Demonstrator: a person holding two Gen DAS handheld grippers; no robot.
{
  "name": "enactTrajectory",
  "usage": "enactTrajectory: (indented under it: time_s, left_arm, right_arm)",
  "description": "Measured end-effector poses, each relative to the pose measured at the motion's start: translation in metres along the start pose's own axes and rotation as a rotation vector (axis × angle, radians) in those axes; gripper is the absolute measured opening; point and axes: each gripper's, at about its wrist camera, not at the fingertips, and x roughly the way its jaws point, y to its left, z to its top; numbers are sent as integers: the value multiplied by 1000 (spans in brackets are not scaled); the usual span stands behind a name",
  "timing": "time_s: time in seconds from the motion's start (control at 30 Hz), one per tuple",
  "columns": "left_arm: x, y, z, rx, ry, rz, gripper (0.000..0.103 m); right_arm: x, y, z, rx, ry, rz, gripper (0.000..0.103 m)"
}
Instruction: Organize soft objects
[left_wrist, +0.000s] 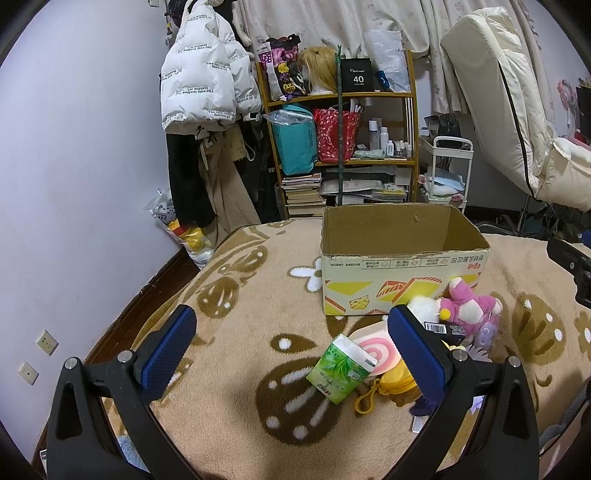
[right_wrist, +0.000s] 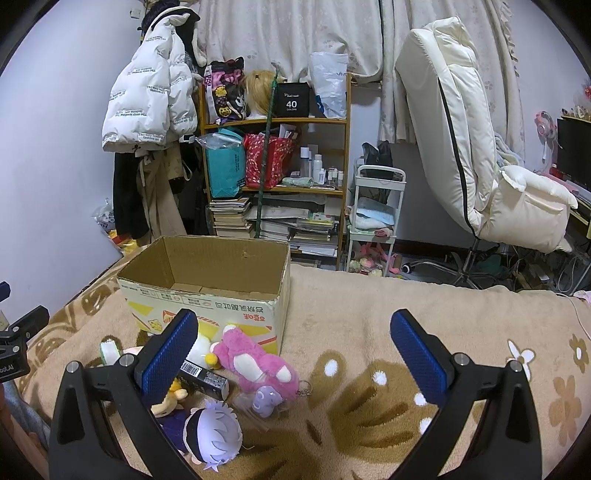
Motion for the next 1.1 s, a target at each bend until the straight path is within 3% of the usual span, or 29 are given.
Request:
enactTrajectory:
  time_s: [0.47,1.1]
  left_arm:
    - [10,3,-7,11,44,-30,102]
    - [69,-28,-16,85,309,-76,102]
  right_arm:
    - [4,-1,-2,-10,44,-2,103]
    - [53,11,-20,-20,362,111,103]
